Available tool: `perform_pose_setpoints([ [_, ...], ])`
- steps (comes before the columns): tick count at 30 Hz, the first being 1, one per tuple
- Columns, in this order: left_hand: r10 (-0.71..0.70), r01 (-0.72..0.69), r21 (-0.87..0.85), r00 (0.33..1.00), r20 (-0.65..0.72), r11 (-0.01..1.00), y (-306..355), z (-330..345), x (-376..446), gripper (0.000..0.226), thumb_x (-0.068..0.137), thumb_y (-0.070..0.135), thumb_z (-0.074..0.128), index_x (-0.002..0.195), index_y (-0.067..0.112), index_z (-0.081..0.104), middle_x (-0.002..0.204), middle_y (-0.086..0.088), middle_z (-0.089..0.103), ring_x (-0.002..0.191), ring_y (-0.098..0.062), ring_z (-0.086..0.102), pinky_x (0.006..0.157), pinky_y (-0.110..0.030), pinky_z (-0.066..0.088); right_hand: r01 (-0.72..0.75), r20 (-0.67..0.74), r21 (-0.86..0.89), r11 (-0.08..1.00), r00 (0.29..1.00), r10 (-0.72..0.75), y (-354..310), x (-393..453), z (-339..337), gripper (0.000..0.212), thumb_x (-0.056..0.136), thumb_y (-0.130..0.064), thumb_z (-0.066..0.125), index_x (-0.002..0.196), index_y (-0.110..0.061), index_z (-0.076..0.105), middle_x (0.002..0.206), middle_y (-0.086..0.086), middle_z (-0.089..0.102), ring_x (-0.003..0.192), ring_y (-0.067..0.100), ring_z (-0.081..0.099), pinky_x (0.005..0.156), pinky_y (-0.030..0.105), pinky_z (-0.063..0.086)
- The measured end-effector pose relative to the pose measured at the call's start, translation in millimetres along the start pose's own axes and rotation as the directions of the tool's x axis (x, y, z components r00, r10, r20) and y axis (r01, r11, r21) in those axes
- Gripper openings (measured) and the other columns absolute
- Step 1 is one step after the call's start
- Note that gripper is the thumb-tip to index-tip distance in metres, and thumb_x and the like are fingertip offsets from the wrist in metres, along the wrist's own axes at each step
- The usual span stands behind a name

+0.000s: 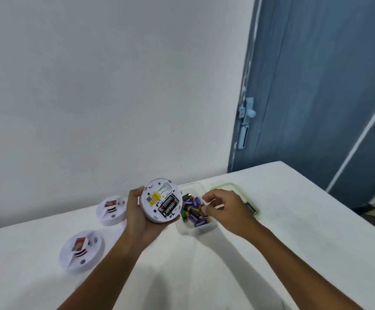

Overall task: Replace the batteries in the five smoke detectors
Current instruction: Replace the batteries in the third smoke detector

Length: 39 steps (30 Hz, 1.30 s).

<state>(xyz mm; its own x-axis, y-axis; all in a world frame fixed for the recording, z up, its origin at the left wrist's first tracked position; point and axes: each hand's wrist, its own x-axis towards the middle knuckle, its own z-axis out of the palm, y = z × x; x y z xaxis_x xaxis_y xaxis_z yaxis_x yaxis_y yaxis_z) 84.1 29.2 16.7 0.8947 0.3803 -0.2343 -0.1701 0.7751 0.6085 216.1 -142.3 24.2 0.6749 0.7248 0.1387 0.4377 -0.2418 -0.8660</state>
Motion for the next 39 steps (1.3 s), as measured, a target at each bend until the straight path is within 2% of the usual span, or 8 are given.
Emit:
perform_pose_setpoints([
  [3,-0.001,0.001,-0.028,1.0,0.008,1.0,-18.6,25.3,21.8,0.069,0.063,0.046,0.061,0.123,0.013,0.06,0.134,-0.022,0.055,0.107,-0.04,0.058,0.077,-0.044,0.053,0.001,-0.06,0.002,1.0,0.998,-0.001,13.9,8.0,-32.0,0.015,0.082,-0.011,0.073,0.089,-0.022,0.067,0.093,-0.003,0.069,0.08,0.012,0.063,0.074,0.021,0.051],
  [7,0.002,-0.001,-0.017,1.0,0.025,1.0,-41.5,55.4,50.4,0.06,0.075,0.048,0.047,0.118,0.009,0.062,0.12,-0.023,0.058,0.097,-0.041,0.06,0.079,-0.041,0.044,0.024,-0.027,0.042,0.999,0.999,-0.023,32.7,25.2,-72.0,0.014,0.083,-0.006,0.071,0.086,-0.019,0.066,0.082,-0.001,0.066,0.059,0.001,0.057,0.058,0.013,0.046],
  [14,0.056,-0.061,-0.093,0.997,-0.052,0.994,-82.0,98.1,102.9,0.064,0.073,0.048,0.048,0.122,0.009,0.057,0.118,-0.022,0.056,0.096,-0.04,0.057,0.078,-0.04,0.042,0.087,0.098,0.098,0.991,0.99,-0.097,65.5,69.6,-125.8,0.016,0.082,-0.007,0.071,0.09,-0.021,0.067,0.091,0.0,0.068,0.079,0.006,0.061,0.075,0.013,0.049],
  [19,0.09,-0.118,-0.173,0.983,-0.162,0.978,-102.7,118.3,117.6,0.073,0.07,0.049,0.051,0.13,0.007,0.057,0.13,-0.026,0.057,0.108,-0.042,0.056,0.089,-0.046,0.043,0.112,0.141,0.154,0.982,0.981,-0.134,76.3,81.1,-125.7,0.017,0.083,-0.008,0.07,0.091,-0.023,0.069,0.1,-0.007,0.065,0.085,0.004,0.062,0.073,0.017,0.052],
  [26,0.17,-0.207,-0.206,0.968,-0.186,0.956,-117.5,117.9,127.0,0.069,0.077,0.047,0.045,0.132,0.006,0.055,0.131,-0.024,0.053,0.12,-0.041,0.046,0.108,-0.052,0.029,0.18,0.111,0.139,0.974,0.974,-0.196,92.1,84.4,-104.2,0.024,0.083,-0.005,0.066,0.1,-0.022,0.066,0.107,-0.012,0.058,0.098,-0.001,0.055,0.074,0.024,0.054],
  [30,0.229,-0.27,-0.151,0.943,-0.243,0.951,-120.7,119.3,129.3,0.059,0.075,0.043,0.045,0.114,0.004,0.067,0.12,-0.024,0.06,0.112,-0.039,0.053,0.097,-0.048,0.039,0.269,0.053,0.062,0.961,0.961,-0.272,97.8,87.1,-94.5,0.019,0.084,-0.007,0.067,0.101,-0.016,0.064,0.101,-0.009,0.059,0.096,0.007,0.057,0.075,0.027,0.055],
  [34,0.268,-0.302,-0.085,0.921,-0.283,0.949,-126.5,121.1,131.6,0.067,0.072,0.041,0.044,0.124,0.002,0.06,0.122,-0.023,0.058,0.111,-0.035,0.054,0.086,-0.04,0.043,0.32,0.008,-0.055,0.946,0.947,-0.32,101.4,87.6,-83.9,0.021,0.086,-0.017,0.068,0.103,-0.01,0.059,0.101,-0.003,0.058,0.092,0.01,0.056,0.077,0.02,0.054],
  [39,0.308,-0.335,-0.051,0.908,-0.285,0.941,-127.9,114.3,131.7,0.064,0.07,0.042,0.042,0.116,0.002,0.064,0.114,-0.024,0.063,0.104,-0.036,0.057,0.081,-0.039,0.046,0.264,0.073,0.098,0.96,0.96,-0.271,104.1,92.8,-82.7,0.022,0.079,-0.014,0.076,0.091,-0.015,0.058,0.094,-0.003,0.059,0.089,0.013,0.06,0.073,0.021,0.057],
])
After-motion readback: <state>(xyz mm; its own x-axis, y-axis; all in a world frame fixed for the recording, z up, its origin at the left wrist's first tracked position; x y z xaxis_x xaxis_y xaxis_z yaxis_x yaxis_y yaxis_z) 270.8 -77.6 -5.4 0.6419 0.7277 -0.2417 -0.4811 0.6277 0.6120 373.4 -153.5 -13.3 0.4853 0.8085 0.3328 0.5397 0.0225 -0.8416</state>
